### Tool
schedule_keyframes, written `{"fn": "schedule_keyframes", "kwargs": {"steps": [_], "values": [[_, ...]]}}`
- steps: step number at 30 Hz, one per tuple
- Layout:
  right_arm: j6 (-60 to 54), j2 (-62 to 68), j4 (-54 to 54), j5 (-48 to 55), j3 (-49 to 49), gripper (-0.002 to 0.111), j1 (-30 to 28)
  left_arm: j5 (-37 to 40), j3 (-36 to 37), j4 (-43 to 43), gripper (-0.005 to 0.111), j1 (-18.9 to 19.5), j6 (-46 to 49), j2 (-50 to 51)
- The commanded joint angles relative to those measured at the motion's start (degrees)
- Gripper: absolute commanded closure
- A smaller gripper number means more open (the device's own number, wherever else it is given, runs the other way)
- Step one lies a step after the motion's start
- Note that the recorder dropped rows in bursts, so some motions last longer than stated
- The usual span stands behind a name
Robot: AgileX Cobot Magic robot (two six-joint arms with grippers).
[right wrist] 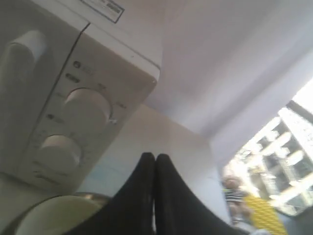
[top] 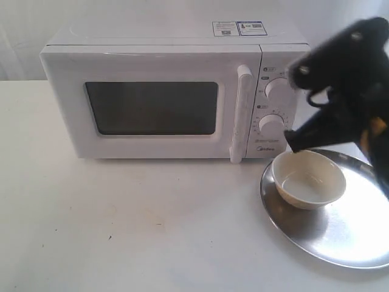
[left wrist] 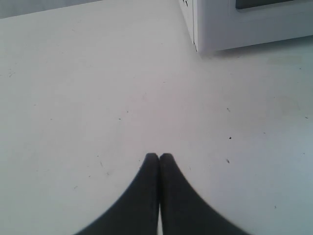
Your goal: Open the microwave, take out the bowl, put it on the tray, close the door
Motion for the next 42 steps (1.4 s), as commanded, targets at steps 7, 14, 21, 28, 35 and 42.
{"fn": "schedule_keyframes", "kwargs": {"steps": [7,14,21,28,35,42], "values": [[10.01,-22.58,9.65,-8.73,7.35,0.108,-0.13,0.08,-0.14,-0.42,0.107,-0.24,-0.20,-0.12],[10.01,-28.57,9.65,-8.73,7.35,0.108,-0.13,0.08,-0.14,-0.42,0.107,-0.24,-0.20,-0.12],[10.01,-29.31,9.65,-8.84,7.35,0.108,-0.13,0.08,-0.14,-0.42,0.107,-0.24,-0.20,-0.12],[9.33,-34.92,9.91,-7.07,7.35,0.108,-0.13,0.08,-0.14,-0.42,0.107,-0.24,-0.20,-0.12],[11.47,-47.82,40.81,-10.83,8.10,0.108,-7.20,0.08,-0.14,-0.42,0.107,-0.24,-0.20,-0.12],[10.02,-57.14,73.77,-25.44,14.50,0.108,-32.00,0.08,-0.14,-0.42,0.107,-0.24,-0.20,-0.12]]}}
